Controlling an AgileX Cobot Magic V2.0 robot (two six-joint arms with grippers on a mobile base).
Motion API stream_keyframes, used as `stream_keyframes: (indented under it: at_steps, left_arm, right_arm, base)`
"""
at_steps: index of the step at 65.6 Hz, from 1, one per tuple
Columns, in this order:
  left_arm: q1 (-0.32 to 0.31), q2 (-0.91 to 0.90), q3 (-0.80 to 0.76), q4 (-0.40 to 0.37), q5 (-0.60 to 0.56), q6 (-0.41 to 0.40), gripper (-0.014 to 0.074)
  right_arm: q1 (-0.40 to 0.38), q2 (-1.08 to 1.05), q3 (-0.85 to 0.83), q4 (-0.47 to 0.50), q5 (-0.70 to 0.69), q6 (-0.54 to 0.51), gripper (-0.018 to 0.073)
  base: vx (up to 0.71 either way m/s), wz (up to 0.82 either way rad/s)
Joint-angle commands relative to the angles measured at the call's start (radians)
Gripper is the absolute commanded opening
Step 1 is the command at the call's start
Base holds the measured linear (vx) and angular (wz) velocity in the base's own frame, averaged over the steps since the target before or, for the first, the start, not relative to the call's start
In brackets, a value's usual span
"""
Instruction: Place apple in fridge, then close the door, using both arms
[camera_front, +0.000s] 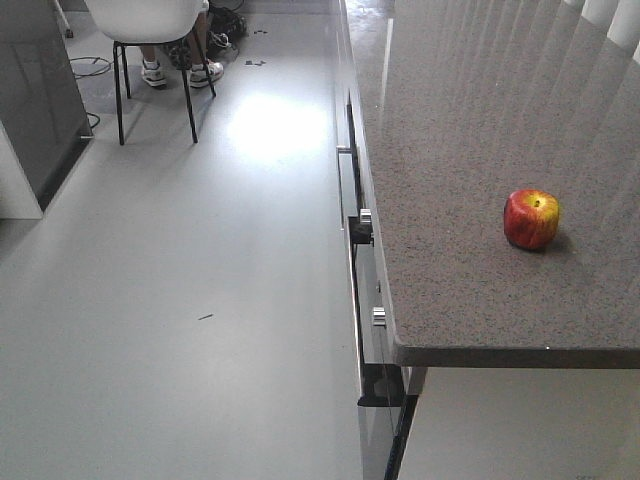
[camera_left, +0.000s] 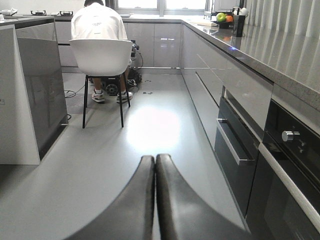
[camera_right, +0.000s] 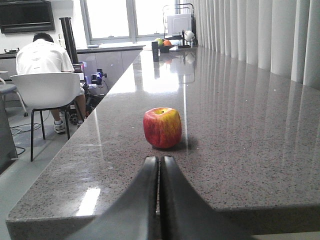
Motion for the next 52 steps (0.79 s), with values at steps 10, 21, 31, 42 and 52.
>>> stream_keyframes:
  at_steps: [10, 21, 31, 42, 52]
  left_arm:
    - [-0.001, -0.015, -0.017, -0.001, -0.08, -0.01, -0.0006]
    - [-0.001, -0.015, -0.017, -0.001, -0.08, -0.01, -0.0006]
    - [-0.001, -0.015, -0.017, -0.001, -0.08, -0.01, -0.0006]
    - [-0.001, -0.015, -0.017, -0.001, -0.08, -0.01, -0.0006]
    - [-0.001, -0.015, -0.017, -0.001, -0.08, -0.01, -0.0006]
  right_arm:
    - [0.0, -0.012, -0.003, -0.008, -0.077, -0.004, -0.0003]
    - [0.0, -0.012, -0.003, -0.008, -0.077, -0.004, -0.0003]
    - [0.0, -0.012, -0.003, -0.008, -0.077, -0.004, -0.0003]
    - [0.0, -0.012, -0.003, -0.008, -0.077, -0.004, -0.0003]
    - [0.0, -0.012, -0.003, -0.008, -0.077, -0.004, -0.0003]
  base:
    - [0.0, 0.0]
    - [0.0, 0.0]
    - [0.0, 0.0]
    - [0.0, 0.0]
    - [0.0, 0.0]
